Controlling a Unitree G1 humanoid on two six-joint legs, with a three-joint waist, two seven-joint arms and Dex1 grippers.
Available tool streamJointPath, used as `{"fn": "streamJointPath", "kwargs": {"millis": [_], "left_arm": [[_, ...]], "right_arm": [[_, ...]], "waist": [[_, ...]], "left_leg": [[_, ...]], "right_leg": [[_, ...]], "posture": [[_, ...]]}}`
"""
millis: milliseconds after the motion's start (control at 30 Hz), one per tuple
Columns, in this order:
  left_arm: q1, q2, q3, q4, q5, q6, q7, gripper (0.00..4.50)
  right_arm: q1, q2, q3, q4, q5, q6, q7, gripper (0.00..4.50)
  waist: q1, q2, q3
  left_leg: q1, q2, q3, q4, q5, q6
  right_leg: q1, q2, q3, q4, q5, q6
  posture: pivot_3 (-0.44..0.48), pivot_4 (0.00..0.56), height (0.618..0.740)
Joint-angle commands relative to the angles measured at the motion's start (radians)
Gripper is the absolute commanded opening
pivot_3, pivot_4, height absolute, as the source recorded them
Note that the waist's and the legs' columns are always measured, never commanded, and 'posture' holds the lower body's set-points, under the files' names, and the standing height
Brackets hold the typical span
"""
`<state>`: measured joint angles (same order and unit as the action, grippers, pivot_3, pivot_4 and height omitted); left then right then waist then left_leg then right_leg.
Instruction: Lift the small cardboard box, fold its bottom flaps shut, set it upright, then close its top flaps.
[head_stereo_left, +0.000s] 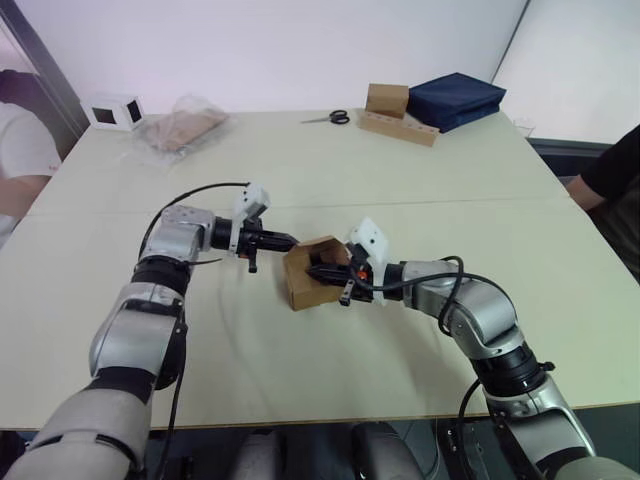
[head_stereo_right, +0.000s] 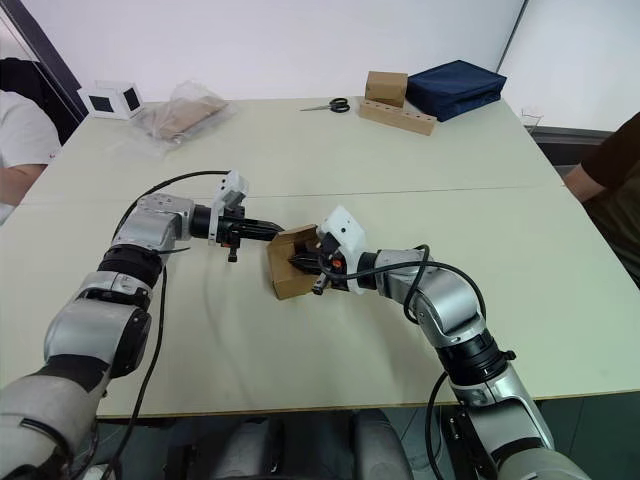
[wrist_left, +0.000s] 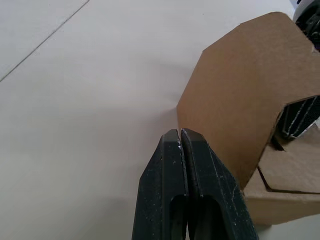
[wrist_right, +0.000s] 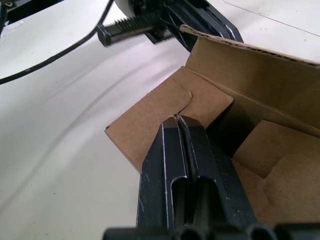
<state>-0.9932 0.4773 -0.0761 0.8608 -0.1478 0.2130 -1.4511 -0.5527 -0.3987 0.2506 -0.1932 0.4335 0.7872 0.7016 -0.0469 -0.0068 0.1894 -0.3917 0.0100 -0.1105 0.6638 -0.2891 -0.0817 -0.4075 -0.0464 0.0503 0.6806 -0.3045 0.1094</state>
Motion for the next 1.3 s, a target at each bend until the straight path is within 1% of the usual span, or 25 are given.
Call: {"fn": "streamJointPath", "kwargs": {"millis": [33, 133, 233, 300, 367, 500, 600, 767, 900, 1033, 1167, 1300], "left_arm": [[0.065, 0.102, 0.084, -0.229, -0.104, 0.147, -0.028, 0.04], [0.19, 0.166, 0.103, -0.511, -0.214, 0.338, -0.047, 0.04], [0.292, 0.203, 0.124, -0.728, -0.315, 0.48, -0.025, 0.04], [0.336, 0.204, 0.129, -0.813, -0.357, 0.529, 0.007, 0.04], [0.365, 0.173, 0.12, -0.859, -0.369, 0.543, 0.067, 0.04], [0.406, 0.093, 0.065, -0.866, -0.327, 0.481, 0.176, 0.04], [0.417, 0.055, 0.031, -0.835, -0.293, 0.429, 0.223, 0.04], [0.436, 0.044, -0.021, -0.796, -0.246, 0.357, 0.244, 0.04], [0.442, 0.036, -0.032, -0.767, -0.235, 0.326, 0.264, 0.04], [0.44, 0.036, -0.037, -0.766, -0.241, 0.32, 0.271, 0.04], [0.432, 0.03, -0.033, -0.771, -0.251, 0.323, 0.277, 0.04], [0.428, 0.032, -0.028, -0.782, -0.261, 0.331, 0.281, 0.04]], "right_arm": [[0.011, -0.008, -0.02, -0.004, -0.018, 0.004, -0.018, 0.0], [0.015, -0.013, -0.031, -0.004, -0.017, 0.004, -0.022, 0.0], [0.018, -0.02, -0.04, -0.002, -0.016, 0.003, -0.022, 0.0], [0.019, -0.024, -0.044, -0.002, -0.016, 0.003, -0.02, 0.0], [0.019, -0.026, -0.046, 0.0, -0.016, 0.003, -0.018, 0.0], [0.015, -0.034, -0.055, 0.003, -0.015, 0.005, -0.017, 0.0], [0.013, -0.042, -0.07, -0.003, -0.01, 0.012, -0.017, 0.0], [0.009, -0.05, -0.095, -0.018, 0.0, 0.028, -0.022, 0.0], [0.003, -0.063, -0.123, -0.045, 0.017, 0.049, -0.024, 0.0], [-0.014, -0.083, -0.197, -0.062, 0.053, 0.076, -0.023, 0.0], [-0.055, -0.099, -0.275, -0.038, 0.088, 0.09, -0.028, 0.0], [-0.121, -0.079, -0.294, -0.016, 0.116, 0.095, -0.019, 0.0]], "waist": [[-0.004, 0.0, 0.0], [-0.013, 0.0, 0.0], [-0.001, 0.0, 0.0], [0.005, 0.0, 0.0], [0.006, 0.0, 0.0], [0.004, 0.0, 0.0], [0.004, 0.0, 0.0], [0.005, 0.0, 0.0], [0.005, 0.0, 0.0], [0.005, 0.0, 0.0], [0.004, 0.0, 0.0], [0.002, 0.0, 0.0]], "left_leg": [[0.0, 0.0, 0.0, 0.0, 0.0, 0.0], [0.0, 0.001, 0.0, -0.001, 0.0, 0.0], [0.0, 0.0, -0.001, 0.0, 0.0, 0.0], [0.0, 0.0, -0.001, 0.0, 0.0, 0.0], [0.0, 0.0, -0.001, 0.0, 0.0, -0.001], [0.001, 0.0, -0.001, 0.0, 0.0, 0.0], [0.001, 0.0, -0.001, 0.0, 0.0, 0.0], [0.001, 0.0, -0.001, 0.0, 0.0, 0.0], [0.001, 0.0, -0.001, 0.0, 0.0, 0.0], [0.001, 0.0, -0.001, 0.0, 0.0, 0.0], [0.001, 0.0, -0.001, 0.0, 0.0, 0.0], [0.001, 0.0, -0.001, 0.0, 0.0, 0.0]], "right_leg": [[0.0, 0.0, 0.0, 0.0, 0.0, 0.0], [0.0, 0.0, 0.0, 0.0, 0.0, 0.0], [0.001, -0.001, 0.0, 0.0, 0.0, 0.0], [0.002, -0.001, 0.0, 0.0, 0.0, 0.0], [0.002, -0.001, -0.001, 0.0, 0.0, 0.0], [0.002, -0.001, -0.001, 0.0, 0.0, 0.0], [0.002, 0.0, 0.0, 0.0, 0.0, 0.0], [0.002, -0.001, 0.0, 0.0, 0.0, 0.0], [0.002, -0.001, 0.0, 0.0, 0.0, 0.0], [0.002, 0.0, 0.0, 0.0, 0.0, 0.0], [0.002, 0.0, 0.0, 0.0, 0.0, 0.0], [0.002, 0.0, 0.0, 0.0, 0.0, 0.0]], "posture": [[0.0, 0.15, 0.74], [0.0, 0.15, 0.74], [0.0, 0.15, 0.74], [0.0, 0.15, 0.74], [0.0, 0.15, 0.74], [0.0, 0.15, 0.74], [0.0, 0.15, 0.74], [0.0, 0.15, 0.74], [0.0, 0.15, 0.74], [0.0, 0.15, 0.74], [0.0, 0.15, 0.74], [0.0, 0.15, 0.74]]}}
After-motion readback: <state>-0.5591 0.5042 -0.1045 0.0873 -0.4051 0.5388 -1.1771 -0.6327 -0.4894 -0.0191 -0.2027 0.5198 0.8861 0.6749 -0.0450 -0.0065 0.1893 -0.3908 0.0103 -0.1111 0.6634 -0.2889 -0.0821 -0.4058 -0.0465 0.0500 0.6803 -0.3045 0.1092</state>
